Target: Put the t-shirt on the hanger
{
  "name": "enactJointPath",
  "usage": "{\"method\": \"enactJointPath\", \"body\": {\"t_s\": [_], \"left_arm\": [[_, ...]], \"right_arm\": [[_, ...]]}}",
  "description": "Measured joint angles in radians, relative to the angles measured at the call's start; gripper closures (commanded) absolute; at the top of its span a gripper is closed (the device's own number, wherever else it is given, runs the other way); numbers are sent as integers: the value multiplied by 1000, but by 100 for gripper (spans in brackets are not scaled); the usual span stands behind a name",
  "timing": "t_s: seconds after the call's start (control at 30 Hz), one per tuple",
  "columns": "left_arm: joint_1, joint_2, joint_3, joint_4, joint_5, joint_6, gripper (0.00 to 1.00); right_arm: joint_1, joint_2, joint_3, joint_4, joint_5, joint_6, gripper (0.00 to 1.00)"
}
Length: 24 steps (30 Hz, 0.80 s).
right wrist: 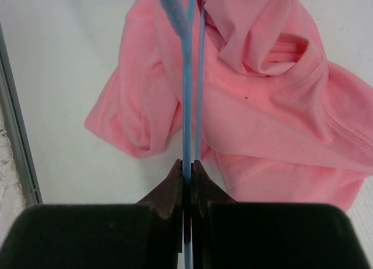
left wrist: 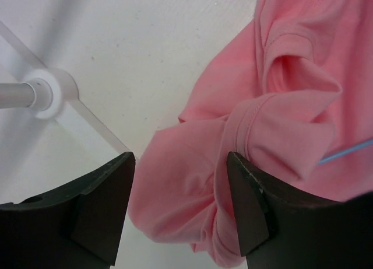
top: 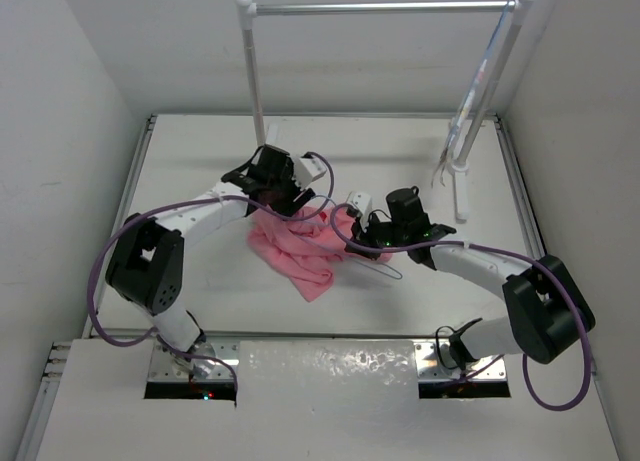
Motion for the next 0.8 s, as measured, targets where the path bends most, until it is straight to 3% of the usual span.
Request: {"method": "enactJointPath", "body": {"t_s": [0.1,0.37,0.6,0.8], "left_arm": [[26,-2,0,-11,58,-16,38],[35,3,-17,41,16,-46,36],[62,-3,-14,27,281,-106,35],[150,-3,-7,-7,501,-122,35]], "right_arm": [[0,0,-6,17,0,1,100],[0,-19,-48,70,0,16,100],[0,-33,-54,77,-1,16,100],[0,-57,-55,121,-7,16,100]]}}
